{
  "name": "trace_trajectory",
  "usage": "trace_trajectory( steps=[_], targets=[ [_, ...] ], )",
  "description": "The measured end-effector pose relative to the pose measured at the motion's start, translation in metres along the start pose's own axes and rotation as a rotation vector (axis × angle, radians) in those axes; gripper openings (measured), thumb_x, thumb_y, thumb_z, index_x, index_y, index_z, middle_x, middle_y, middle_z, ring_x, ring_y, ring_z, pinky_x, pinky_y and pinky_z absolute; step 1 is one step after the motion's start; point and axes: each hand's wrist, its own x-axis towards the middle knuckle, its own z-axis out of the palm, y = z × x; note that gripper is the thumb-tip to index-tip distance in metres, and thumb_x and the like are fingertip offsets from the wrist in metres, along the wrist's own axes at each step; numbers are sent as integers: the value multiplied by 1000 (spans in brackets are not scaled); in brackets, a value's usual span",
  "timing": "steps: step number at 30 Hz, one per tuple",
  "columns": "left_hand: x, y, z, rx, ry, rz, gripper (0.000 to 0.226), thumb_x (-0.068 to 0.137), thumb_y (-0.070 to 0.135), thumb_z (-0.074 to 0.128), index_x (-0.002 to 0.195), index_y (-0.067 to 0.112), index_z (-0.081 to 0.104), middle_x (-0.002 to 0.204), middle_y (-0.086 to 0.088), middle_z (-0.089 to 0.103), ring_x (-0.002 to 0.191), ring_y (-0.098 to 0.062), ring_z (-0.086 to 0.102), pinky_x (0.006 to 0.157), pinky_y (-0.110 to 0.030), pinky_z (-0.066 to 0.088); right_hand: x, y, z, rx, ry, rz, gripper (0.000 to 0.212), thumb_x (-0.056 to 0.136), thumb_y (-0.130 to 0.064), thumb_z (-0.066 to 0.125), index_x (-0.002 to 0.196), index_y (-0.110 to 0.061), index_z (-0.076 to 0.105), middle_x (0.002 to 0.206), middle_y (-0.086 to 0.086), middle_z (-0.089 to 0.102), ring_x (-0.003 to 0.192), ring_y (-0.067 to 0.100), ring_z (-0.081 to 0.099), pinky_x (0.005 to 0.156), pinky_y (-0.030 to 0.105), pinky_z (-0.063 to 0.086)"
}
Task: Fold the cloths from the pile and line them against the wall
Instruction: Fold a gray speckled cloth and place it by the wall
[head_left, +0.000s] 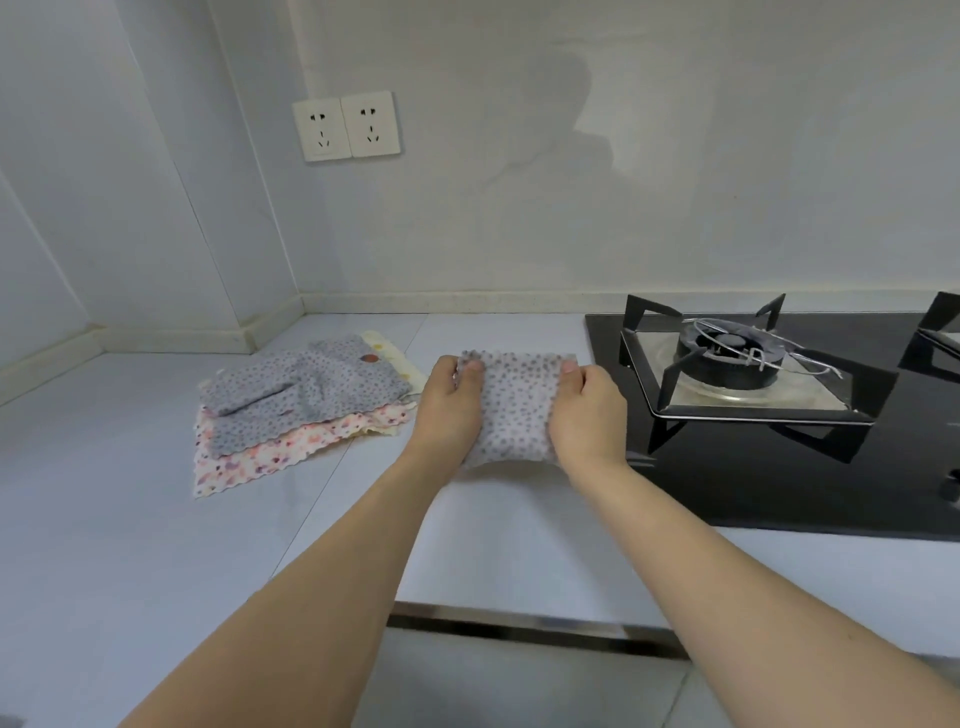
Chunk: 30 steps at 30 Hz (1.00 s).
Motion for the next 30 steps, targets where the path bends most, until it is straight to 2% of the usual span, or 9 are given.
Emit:
trace_trajectory(
  steps=[2, 4, 7, 10, 14, 19, 23, 27, 30],
  targets=[
    [28, -6, 10, -10, 35, 0, 26, 102, 28, 41, 82, 12, 40, 75, 0, 43, 66, -11, 43, 57, -16, 36, 27, 4, 13, -18, -12, -3, 37, 104, -35, 31, 81, -10, 47, 74, -3, 49, 65, 10, 45, 54, 29, 30],
    [56, -12, 20, -17, 45, -32, 27, 103, 26, 42, 78, 15, 38, 70, 3, 40, 61, -9, 40, 51, -14, 35, 54, 7, 25, -34, -31, 18, 38, 104, -36, 29, 84, -10, 47, 75, -3, 50, 66, 10, 45, 60, 31, 33],
    [86, -9, 26, 42, 17, -112, 27, 102, 30, 41, 79, 16, 38, 73, 1, 41, 65, -12, 42, 61, -25, 37, 82, -1, 31, -79, -68, 75, 38, 104, -37, 27, 90, -8, 48, 78, -3, 51, 75, 17, 50, 69, 31, 36],
    [102, 23, 27, 84, -41, -159, 28, 102, 33, 40, 87, 10, 45, 80, -3, 47, 72, -15, 48, 67, -30, 40, 99, -32, 14, -129, -85, 109, 36, 104, -35, 27, 93, -8, 48, 79, -3, 50, 79, 20, 50, 69, 30, 34],
    [99, 105, 34, 117, -108, -178, 27, 103, 33, 38, 91, 10, 45, 76, 3, 43, 68, -11, 43, 59, -24, 35, 112, -93, -35, -205, -52, 148, 34, 104, -31, 30, 100, -4, 50, 91, 8, 56, 83, 23, 51, 70, 29, 33],
    [84, 181, 60, 96, -190, -233, 29, 103, 34, 39, 92, 7, 44, 78, 1, 46, 71, -12, 46, 66, -26, 40, 119, -143, -103, -216, -17, 249, 37, 104, -33, 30, 106, -2, 50, 89, 5, 56, 81, 20, 51, 73, 29, 33],
    [75, 206, 99, 95, -208, -238, 33, 103, 34, 39, 96, 2, 46, 81, -1, 49, 75, -14, 49, 67, -28, 41, 129, -148, -154, -256, -4, 247, 33, 104, -33, 31, 104, -5, 50, 75, -7, 49, 69, 9, 48, 64, 28, 36],
    [62, 228, 155, 100, -214, -228, 34, 103, 36, 35, 99, 4, 47, 83, -3, 51, 76, -15, 50, 70, -28, 41, 152, -134, -211, -221, -20, 242, 36, 104, -36, 30, 102, -7, 51, 89, 4, 58, 81, 21, 56, 76, 40, 46],
    [56, 249, 198, 128, -226, -215, 35, 103, 38, 34, 99, 6, 46, 83, -4, 47, 75, -15, 46, 67, -28, 37, 172, -118, -256, -200, -42, 236, 35, 104, -37, 30, 100, -9, 51, 87, 1, 58, 75, 12, 54, 70, 33, 43]
  ],
)
